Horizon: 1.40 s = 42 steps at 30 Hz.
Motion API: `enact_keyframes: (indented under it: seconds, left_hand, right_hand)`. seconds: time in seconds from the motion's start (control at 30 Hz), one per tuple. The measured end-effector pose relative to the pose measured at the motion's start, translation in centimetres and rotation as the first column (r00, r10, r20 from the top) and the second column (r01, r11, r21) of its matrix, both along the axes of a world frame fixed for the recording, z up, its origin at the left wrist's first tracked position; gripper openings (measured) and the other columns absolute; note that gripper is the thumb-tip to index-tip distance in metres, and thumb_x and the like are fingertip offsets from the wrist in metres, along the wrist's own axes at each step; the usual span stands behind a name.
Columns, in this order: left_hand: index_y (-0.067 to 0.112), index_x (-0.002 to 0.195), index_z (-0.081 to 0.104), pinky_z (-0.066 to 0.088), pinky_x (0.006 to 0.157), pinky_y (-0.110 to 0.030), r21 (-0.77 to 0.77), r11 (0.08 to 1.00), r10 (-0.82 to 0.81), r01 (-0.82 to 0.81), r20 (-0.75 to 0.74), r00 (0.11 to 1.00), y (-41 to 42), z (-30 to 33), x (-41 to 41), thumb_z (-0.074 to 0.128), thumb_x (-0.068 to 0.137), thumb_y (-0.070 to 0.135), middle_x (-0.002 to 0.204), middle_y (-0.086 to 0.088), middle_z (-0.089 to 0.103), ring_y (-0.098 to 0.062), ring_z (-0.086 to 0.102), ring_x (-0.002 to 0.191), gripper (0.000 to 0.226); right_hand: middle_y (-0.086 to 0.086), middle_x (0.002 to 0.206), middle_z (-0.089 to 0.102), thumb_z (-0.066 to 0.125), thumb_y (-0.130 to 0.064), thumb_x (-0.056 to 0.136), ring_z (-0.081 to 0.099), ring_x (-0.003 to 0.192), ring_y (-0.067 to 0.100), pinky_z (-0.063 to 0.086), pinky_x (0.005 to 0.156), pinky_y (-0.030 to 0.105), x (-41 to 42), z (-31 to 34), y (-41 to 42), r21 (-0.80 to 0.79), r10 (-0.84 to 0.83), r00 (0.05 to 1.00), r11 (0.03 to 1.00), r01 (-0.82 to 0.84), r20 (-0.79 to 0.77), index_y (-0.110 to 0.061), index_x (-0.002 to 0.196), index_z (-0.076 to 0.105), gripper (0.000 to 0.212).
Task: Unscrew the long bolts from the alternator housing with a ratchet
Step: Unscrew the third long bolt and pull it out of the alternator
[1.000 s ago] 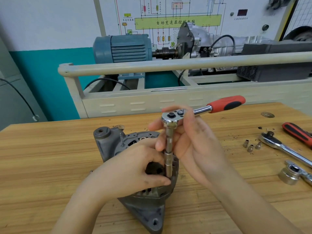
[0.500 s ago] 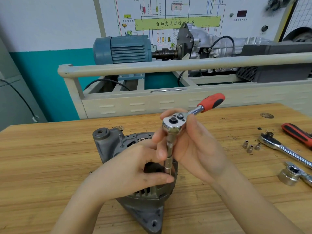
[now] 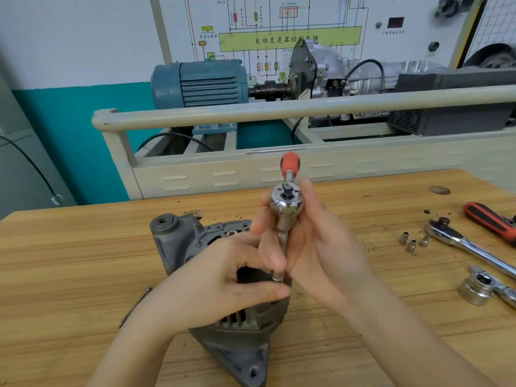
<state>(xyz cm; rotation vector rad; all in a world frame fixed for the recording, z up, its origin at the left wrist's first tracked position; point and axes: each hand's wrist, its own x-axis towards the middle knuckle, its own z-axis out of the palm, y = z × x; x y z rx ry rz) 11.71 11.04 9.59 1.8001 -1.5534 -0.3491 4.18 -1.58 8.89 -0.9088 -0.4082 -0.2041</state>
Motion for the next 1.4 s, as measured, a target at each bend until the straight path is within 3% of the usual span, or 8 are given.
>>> enact_keyframes:
  seconds: [0.2, 0.33, 0.53, 0.7, 0.8, 1.17, 1.27, 1.4]
  left_hand:
    - [0.000, 0.088, 0.064, 0.051, 0.077, -0.042, -0.069, 0.995, 0.081, -0.079, 0.034, 0.996, -0.18, -0.47, 0.12, 0.068, 0.065, 0.049, 0.090, -0.010, 0.067, -0.020, 0.063, 0.084, 0.055]
    - [0.016, 0.087, 0.065, 0.048, 0.073, -0.010, -0.059, 0.996, 0.060, -0.064, -0.065, 0.996, -0.07, -0.19, -0.04, 0.076, 0.065, 0.041, 0.091, 0.017, 0.066, 0.003, 0.061, 0.085, 0.036]
    - [0.007, 0.087, 0.068, 0.048, 0.084, -0.039, -0.008, 0.999, 0.035, -0.036, -0.079, 0.996, -0.07, -0.39, 0.35, 0.066, 0.070, 0.045, 0.094, -0.009, 0.067, -0.018, 0.063, 0.090, 0.042]
    - [0.023, 0.084, 0.067, 0.050, 0.075, -0.018, -0.072, 0.997, 0.037, -0.041, -0.052, 0.998, -0.27, -0.24, 0.06, 0.079, 0.064, 0.040, 0.091, 0.010, 0.068, -0.005, 0.064, 0.084, 0.029]
    - [0.003, 0.084, 0.068, 0.049, 0.078, -0.027, -0.037, 0.999, 0.019, -0.022, -0.075, 0.997, -0.05, -0.26, 0.58, 0.074, 0.066, 0.044, 0.092, -0.003, 0.066, -0.010, 0.063, 0.084, 0.045]
    - [0.008, 0.076, 0.069, 0.049, 0.074, -0.033, -0.058, 0.996, 0.065, -0.066, -0.014, 0.998, -0.19, -0.31, 0.22, 0.069, 0.062, 0.046, 0.084, -0.004, 0.068, -0.016, 0.063, 0.078, 0.040]
    - [0.023, 0.080, 0.067, 0.048, 0.073, -0.013, -0.044, 0.997, 0.058, -0.062, -0.082, 0.995, -0.17, -0.28, 0.18, 0.073, 0.063, 0.045, 0.087, 0.010, 0.068, -0.004, 0.064, 0.080, 0.029]
    - [0.023, 0.089, 0.069, 0.049, 0.085, -0.023, 0.031, 1.000, 0.009, -0.005, -0.135, 0.991, -0.12, -0.50, 0.53, 0.065, 0.070, 0.044, 0.095, 0.009, 0.069, -0.004, 0.064, 0.089, 0.028]
  right_hand:
    - [0.005, 0.093, 0.069, 0.070, -0.030, 0.073, 0.064, 0.066, 0.012, 0.052, 0.063, 0.024, -0.46, -0.04, 0.50, -0.013, -0.130, 0.987, 0.991, 0.132, 0.097, -0.019, 0.086, 0.065, 0.018]
    - [0.007, 0.096, 0.069, 0.064, -0.031, 0.081, 0.065, 0.070, 0.014, 0.052, 0.066, 0.025, -0.54, 0.07, 0.56, -0.045, -0.057, 0.991, 0.997, 0.063, 0.123, -0.016, 0.093, 0.063, 0.019]
    - [0.006, 0.091, 0.070, 0.062, -0.030, 0.082, 0.064, 0.066, 0.011, 0.052, 0.065, 0.023, -0.27, 0.21, 0.16, 0.020, 0.036, 0.998, 0.999, -0.037, 0.047, -0.012, 0.097, 0.065, 0.024]
    - [0.002, 0.092, 0.070, 0.078, -0.027, 0.067, 0.063, 0.064, 0.011, 0.051, 0.064, 0.023, -0.45, -0.24, 0.63, 0.009, -0.056, 0.994, 0.998, 0.056, 0.096, -0.021, 0.088, 0.067, 0.025]
    - [0.001, 0.089, 0.071, 0.067, -0.038, 0.076, 0.064, 0.063, 0.010, 0.051, 0.065, 0.022, -0.32, -0.09, 0.65, -0.012, -0.003, 0.997, 1.000, 0.004, 0.078, -0.018, 0.093, 0.068, 0.026]
    - [0.005, 0.089, 0.069, 0.078, -0.024, 0.067, 0.063, 0.064, 0.013, 0.052, 0.062, 0.023, -0.51, -0.05, 0.35, 0.074, -0.031, 0.996, 0.997, 0.025, 0.081, -0.017, 0.084, 0.067, 0.022]
    - [0.004, 0.089, 0.070, 0.069, -0.034, 0.075, 0.065, 0.064, 0.012, 0.052, 0.061, 0.022, -0.36, 0.11, 0.48, 0.051, 0.018, 0.998, 0.998, -0.021, 0.059, -0.015, 0.089, 0.067, 0.024]
    - [0.003, 0.083, 0.071, 0.053, -0.042, 0.081, 0.066, 0.061, 0.012, 0.053, 0.061, 0.023, -0.08, 0.15, 0.10, 0.091, 0.084, 0.996, 0.993, -0.081, -0.030, -0.011, 0.090, 0.069, 0.035]
